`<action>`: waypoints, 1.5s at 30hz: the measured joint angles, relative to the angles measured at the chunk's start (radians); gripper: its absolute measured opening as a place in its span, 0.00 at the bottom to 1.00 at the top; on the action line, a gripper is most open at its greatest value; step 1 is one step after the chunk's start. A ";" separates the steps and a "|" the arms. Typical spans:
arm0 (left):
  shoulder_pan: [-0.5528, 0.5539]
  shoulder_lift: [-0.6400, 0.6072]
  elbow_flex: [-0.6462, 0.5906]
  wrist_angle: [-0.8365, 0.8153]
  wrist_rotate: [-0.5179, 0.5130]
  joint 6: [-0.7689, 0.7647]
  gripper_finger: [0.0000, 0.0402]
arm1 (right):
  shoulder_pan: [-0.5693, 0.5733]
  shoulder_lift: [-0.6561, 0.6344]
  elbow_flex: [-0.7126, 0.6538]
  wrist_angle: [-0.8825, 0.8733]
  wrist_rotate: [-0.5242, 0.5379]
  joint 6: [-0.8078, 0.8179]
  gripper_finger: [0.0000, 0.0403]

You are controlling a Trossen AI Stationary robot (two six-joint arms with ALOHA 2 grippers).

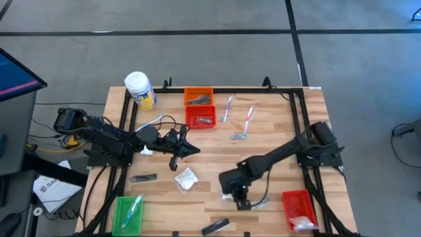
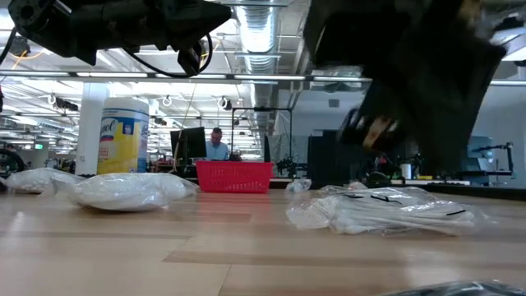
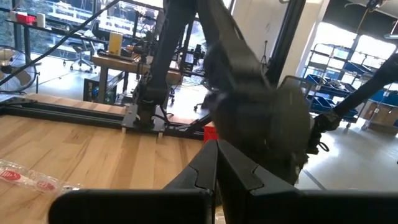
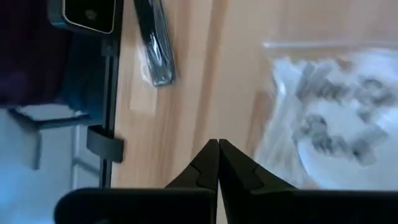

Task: Pick & Place Travel size toiletries
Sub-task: Put the cotton pack into the bottom red basket

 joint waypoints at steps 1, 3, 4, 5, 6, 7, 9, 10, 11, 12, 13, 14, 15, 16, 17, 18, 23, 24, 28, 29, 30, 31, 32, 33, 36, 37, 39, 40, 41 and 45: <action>0.000 0.000 0.000 0.000 0.000 0.000 0.00 | -0.010 0.025 0.005 -0.016 -0.014 -0.021 0.00; 0.001 0.000 0.000 0.000 0.000 0.000 0.00 | -0.025 0.079 0.030 -0.052 -0.045 -0.061 0.00; 0.002 0.000 0.000 0.000 0.000 0.000 0.00 | -0.032 0.096 0.043 -0.046 -0.052 -0.084 0.00; 0.002 0.000 0.000 0.000 0.000 0.000 0.00 | -0.036 0.101 0.052 -0.059 -0.055 -0.104 0.00; 0.002 0.000 0.000 0.001 0.000 0.000 0.00 | -0.039 0.104 0.065 -0.063 -0.056 -0.123 0.00; 0.002 0.000 0.000 0.000 0.000 0.000 0.00 | -0.042 0.107 0.077 -0.052 -0.054 -0.133 0.00; 0.002 0.000 -0.002 0.000 0.000 0.000 0.00 | -0.043 0.096 0.078 -0.065 -0.023 -0.142 0.00; 0.002 0.000 -0.002 -0.001 0.000 0.000 0.00 | -0.042 0.089 0.075 -0.076 0.002 -0.137 0.00; 0.002 0.000 -0.002 -0.001 0.002 0.000 0.00 | -0.043 0.086 0.077 -0.074 0.034 -0.120 0.00; 0.001 0.000 -0.002 -0.001 0.005 0.000 0.00 | -0.044 0.079 0.078 -0.088 0.078 -0.104 0.00; 0.000 0.000 -0.002 0.000 0.006 0.000 0.00 | -0.045 0.070 0.077 -0.116 0.114 -0.080 0.00; 0.000 0.000 -0.002 0.000 0.006 0.000 0.00 | -0.048 0.067 0.076 -0.125 0.150 -0.054 0.00; 0.000 0.000 -0.002 -0.001 0.006 0.000 0.00 | -0.053 0.067 0.077 -0.123 0.184 -0.031 0.00; 0.000 0.000 -0.002 0.000 0.006 0.000 0.00 | -0.055 0.068 0.077 -0.134 0.217 -0.007 0.00; 0.000 0.000 -0.002 0.001 0.006 0.000 0.00 | -0.058 0.069 0.073 -0.139 0.240 0.016 0.00; 0.000 0.000 -0.002 0.000 0.006 0.000 0.00 | -0.063 0.072 0.071 -0.132 0.258 0.040 0.00; 0.000 0.000 -0.002 0.000 0.005 0.000 0.00 | -0.066 0.070 0.054 -0.098 0.335 0.181 0.00; 0.000 0.000 -0.002 0.000 0.005 0.000 0.00 | -0.064 0.070 0.054 -0.094 0.366 0.226 0.00; 0.000 0.000 -0.002 0.000 0.005 0.000 0.00 | -0.058 0.071 0.054 -0.094 0.461 0.419 0.00; 0.000 0.000 -0.002 0.000 0.005 0.000 0.00 | -0.058 0.071 0.054 -0.094 0.471 0.452 0.00; 0.000 0.000 -0.002 0.000 0.005 0.000 0.00 | -0.055 0.071 0.054 -0.097 0.485 0.483 0.00; 0.000 0.000 -0.002 0.000 0.005 0.000 0.00 | -0.050 0.072 0.054 -0.104 0.505 0.517 0.00; 0.000 0.000 -0.002 0.000 0.005 0.000 0.00 | -0.044 0.073 0.054 -0.114 0.530 0.547 0.00; 0.000 0.000 -0.002 0.000 0.005 0.000 0.00 | -0.038 0.073 0.058 -0.135 0.564 0.578 0.00; 0.000 0.000 -0.002 0.000 0.004 0.000 0.00 | -0.011 0.069 0.077 -0.258 0.722 0.668 0.00; 0.000 0.000 -0.002 0.000 0.004 0.000 0.00 | 0.001 0.073 0.086 -0.295 0.792 0.692 0.00; 0.000 0.000 -0.002 0.000 0.004 0.000 0.00 | 0.016 0.071 0.121 -0.330 0.924 0.727 0.00; 0.000 0.000 -0.002 0.000 0.004 0.000 0.00 | 0.025 0.056 0.136 -0.343 0.986 0.735 0.00; 0.000 0.000 -0.002 0.000 0.004 0.000 0.00 | 0.029 0.042 0.148 -0.347 1.040 0.736 0.00; -0.001 0.000 -0.002 0.000 0.004 0.000 0.00 | 0.033 0.019 0.163 -0.331 1.176 0.718 0.00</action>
